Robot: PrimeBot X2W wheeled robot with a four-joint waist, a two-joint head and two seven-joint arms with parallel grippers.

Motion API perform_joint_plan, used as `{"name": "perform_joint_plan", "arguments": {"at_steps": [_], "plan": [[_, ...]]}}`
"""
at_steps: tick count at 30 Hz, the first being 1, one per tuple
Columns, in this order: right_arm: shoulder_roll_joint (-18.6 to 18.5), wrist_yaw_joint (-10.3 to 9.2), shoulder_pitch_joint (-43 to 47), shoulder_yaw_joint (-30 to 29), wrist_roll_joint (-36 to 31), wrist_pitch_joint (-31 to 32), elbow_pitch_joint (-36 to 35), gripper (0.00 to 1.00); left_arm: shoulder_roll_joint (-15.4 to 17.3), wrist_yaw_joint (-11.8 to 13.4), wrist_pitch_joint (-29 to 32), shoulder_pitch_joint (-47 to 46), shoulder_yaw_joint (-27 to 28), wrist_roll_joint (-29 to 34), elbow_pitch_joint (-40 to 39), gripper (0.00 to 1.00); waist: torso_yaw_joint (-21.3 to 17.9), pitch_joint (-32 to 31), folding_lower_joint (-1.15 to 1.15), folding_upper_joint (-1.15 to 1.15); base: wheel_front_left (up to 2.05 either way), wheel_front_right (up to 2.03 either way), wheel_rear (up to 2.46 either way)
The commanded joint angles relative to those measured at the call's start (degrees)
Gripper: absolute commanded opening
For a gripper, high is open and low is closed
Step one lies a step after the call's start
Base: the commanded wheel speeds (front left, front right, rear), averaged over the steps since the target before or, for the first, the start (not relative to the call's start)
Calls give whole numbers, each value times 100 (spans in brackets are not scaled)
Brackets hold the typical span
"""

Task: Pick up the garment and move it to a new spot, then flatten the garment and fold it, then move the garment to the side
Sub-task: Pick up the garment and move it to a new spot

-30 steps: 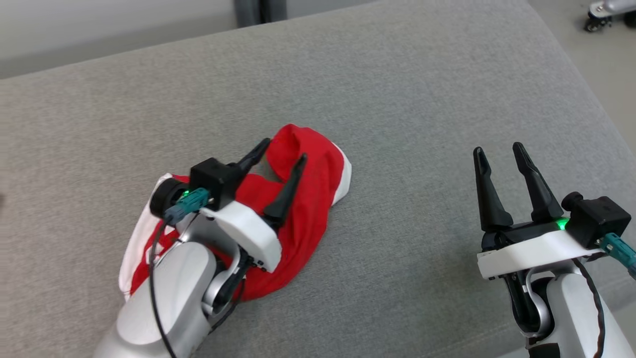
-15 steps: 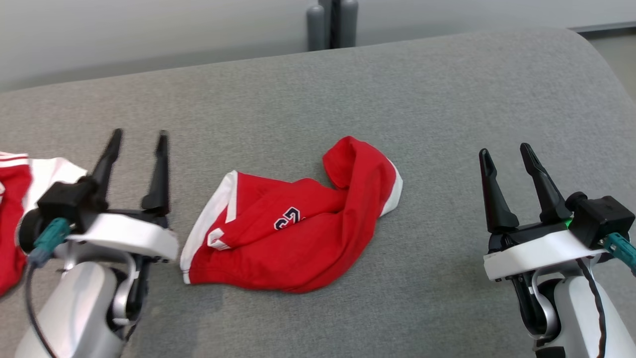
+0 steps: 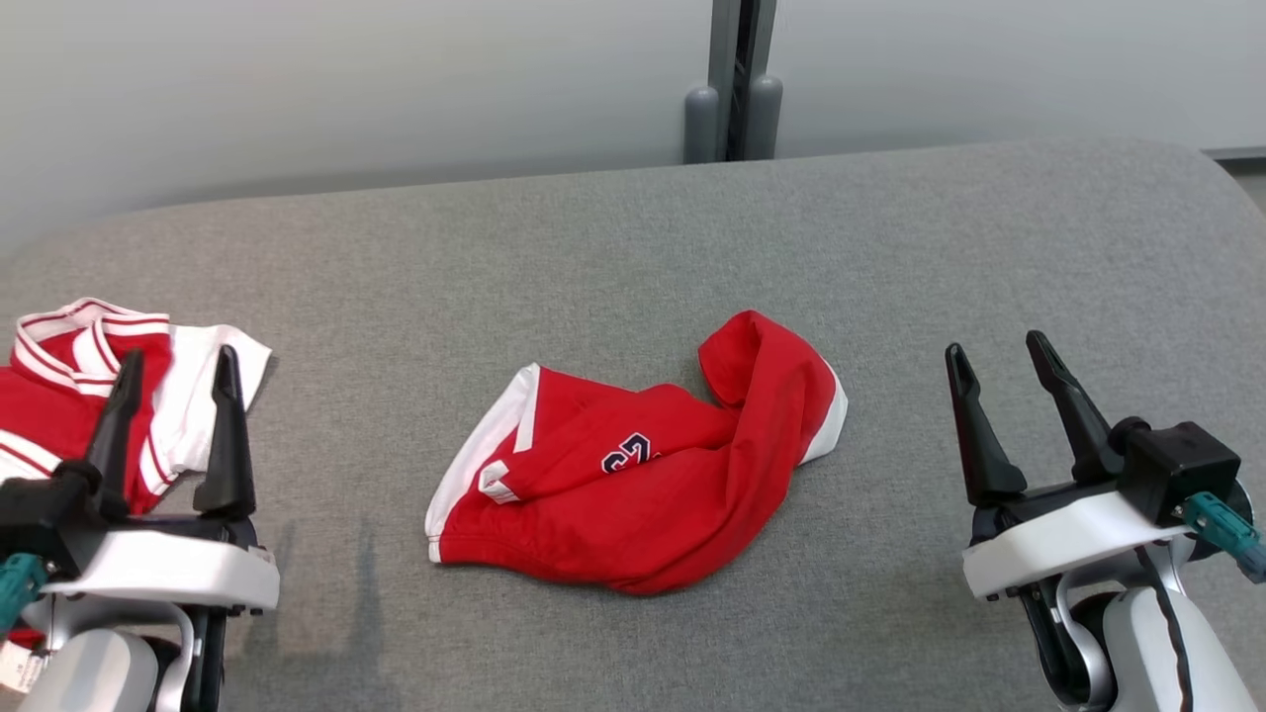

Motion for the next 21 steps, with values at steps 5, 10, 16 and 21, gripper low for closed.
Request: {"name": "perform_joint_plan", "arguments": {"at_steps": [5,10,16,21], "plan": [[-59,1,235,-2,-53,81,-65,100,124,59,237,338,-157,63,-328,100,62,-253,0,0,0,0,0],[-50,1,443,-35,-32,131,-115,100,178,100,435,538,-306,108,-512,100,53,-413,0,0,0,0,0],[-41,1,627,-80,-32,188,-174,100,218,181,528,697,-337,103,-640,100,31,-531,0,0,0,0,0],[-32,1,727,-121,-21,230,-230,100,228,280,591,812,-296,57,-720,100,11,-598,0,0,0,0,0]]}}
